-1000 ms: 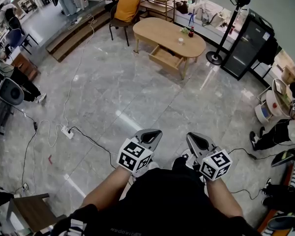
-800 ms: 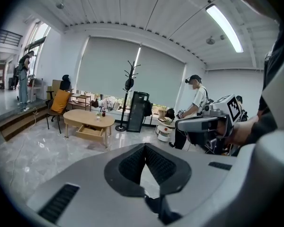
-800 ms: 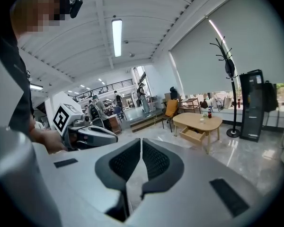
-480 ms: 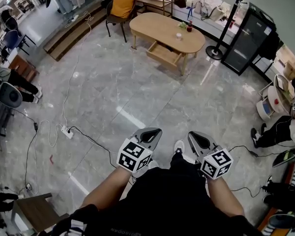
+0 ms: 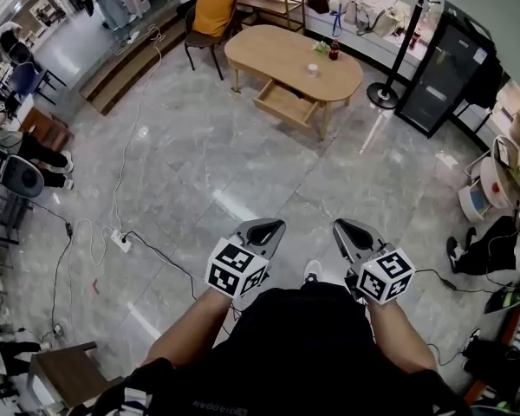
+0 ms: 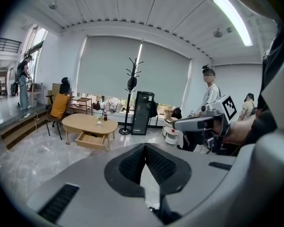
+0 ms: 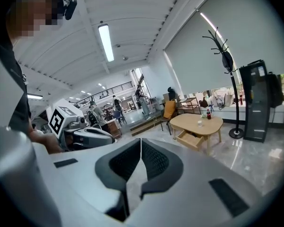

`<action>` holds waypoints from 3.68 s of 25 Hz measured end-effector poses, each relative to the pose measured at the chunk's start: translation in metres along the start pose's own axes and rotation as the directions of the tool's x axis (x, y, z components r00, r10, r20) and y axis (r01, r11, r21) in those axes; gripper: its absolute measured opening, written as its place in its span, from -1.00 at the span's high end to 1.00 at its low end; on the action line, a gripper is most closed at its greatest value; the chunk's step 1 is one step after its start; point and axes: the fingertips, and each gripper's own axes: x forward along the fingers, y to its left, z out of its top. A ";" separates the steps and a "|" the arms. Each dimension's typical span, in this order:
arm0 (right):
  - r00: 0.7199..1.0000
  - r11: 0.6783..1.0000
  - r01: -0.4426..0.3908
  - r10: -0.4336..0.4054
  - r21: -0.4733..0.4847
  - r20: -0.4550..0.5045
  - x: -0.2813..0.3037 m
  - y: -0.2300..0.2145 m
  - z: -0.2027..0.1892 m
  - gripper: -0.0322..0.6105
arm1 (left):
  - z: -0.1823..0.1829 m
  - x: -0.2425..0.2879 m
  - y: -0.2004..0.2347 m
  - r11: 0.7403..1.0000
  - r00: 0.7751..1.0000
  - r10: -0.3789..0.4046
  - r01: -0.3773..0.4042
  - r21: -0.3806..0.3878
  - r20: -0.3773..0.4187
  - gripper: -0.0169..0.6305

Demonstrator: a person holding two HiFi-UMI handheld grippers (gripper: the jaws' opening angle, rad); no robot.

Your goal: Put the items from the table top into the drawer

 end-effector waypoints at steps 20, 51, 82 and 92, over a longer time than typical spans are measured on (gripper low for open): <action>0.996 0.996 -0.083 0.084 0.033 -0.042 0.060 -0.124 0.034 0.89 | 0.048 0.110 0.048 0.995 0.995 0.075 -0.078 -0.061 -0.063 0.93; 0.980 0.996 0.087 -0.088 -0.014 -0.180 0.394 -0.240 0.164 0.89 | 0.179 0.222 0.417 0.998 0.998 -0.020 0.017 -0.057 -0.059 0.93; 0.895 0.983 0.172 -0.185 -0.067 -0.406 0.626 -0.620 0.147 0.89 | 0.286 0.486 0.608 0.995 0.956 0.076 -0.090 -0.036 -0.282 0.93; 0.799 0.965 0.248 -0.254 -0.086 -0.545 0.699 -0.683 0.079 0.59 | 0.279 0.544 0.672 1.000 0.924 -0.010 0.001 -0.022 -0.382 0.93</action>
